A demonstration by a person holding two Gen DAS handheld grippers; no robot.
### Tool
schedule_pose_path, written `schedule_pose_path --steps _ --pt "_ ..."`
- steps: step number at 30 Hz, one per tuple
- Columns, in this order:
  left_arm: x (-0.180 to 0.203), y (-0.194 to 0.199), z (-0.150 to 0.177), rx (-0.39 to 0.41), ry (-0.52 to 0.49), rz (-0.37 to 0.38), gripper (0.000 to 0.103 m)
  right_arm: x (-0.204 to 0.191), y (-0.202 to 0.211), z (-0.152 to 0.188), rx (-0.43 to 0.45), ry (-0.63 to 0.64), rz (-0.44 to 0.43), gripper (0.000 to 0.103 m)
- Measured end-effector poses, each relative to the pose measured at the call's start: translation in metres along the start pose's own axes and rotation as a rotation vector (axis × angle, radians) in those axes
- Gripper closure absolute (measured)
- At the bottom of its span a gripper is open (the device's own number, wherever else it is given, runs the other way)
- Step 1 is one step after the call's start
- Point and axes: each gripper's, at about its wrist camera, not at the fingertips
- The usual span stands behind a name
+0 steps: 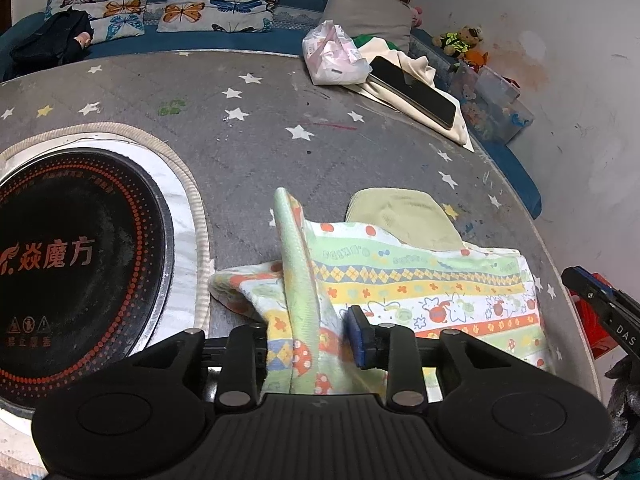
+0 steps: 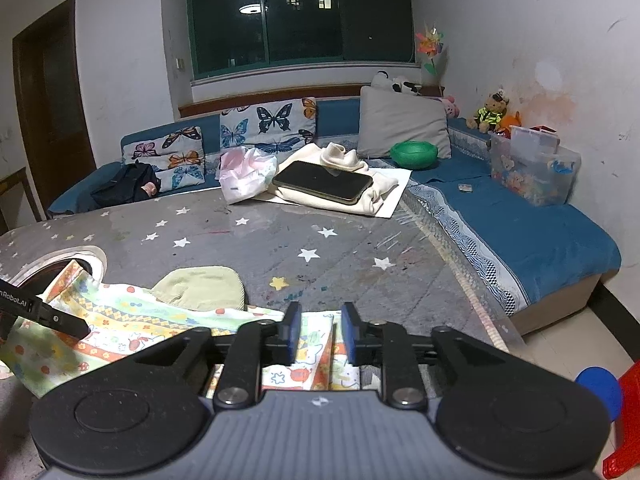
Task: Fold clothes
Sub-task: 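Lay the held edge down over the cloth and open both grippers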
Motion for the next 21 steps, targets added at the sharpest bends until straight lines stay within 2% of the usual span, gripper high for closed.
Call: schedule_pose_path --steps 2,4,8,10,21 --pt "0.0 0.001 0.001 -0.001 -0.003 -0.001 0.069 0.0 0.001 0.001 -0.001 0.0 0.002 0.076" --pt "0.0 0.001 0.001 -0.002 -0.005 -0.002 0.067 0.0 0.002 0.002 -0.001 -0.004 0.002 0.068" --pt "0.001 0.003 0.002 -0.003 -0.011 -0.003 0.065 -0.002 0.002 0.003 -0.006 -0.005 0.0 0.063" --pt "0.002 0.004 0.003 -0.001 -0.016 -0.004 0.062 -0.003 0.003 0.004 -0.006 -0.006 -0.001 0.055" --pt "0.006 0.011 0.005 0.004 -0.032 -0.004 0.059 -0.009 0.008 0.004 0.007 -0.003 -0.002 0.036"
Point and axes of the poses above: each gripper's, at about its wrist camera, not at the fingertips, and y roughly against the way its jaws point, x to its right, z to its underside, and after that the axes turned 4 degrees about -z, right-handed
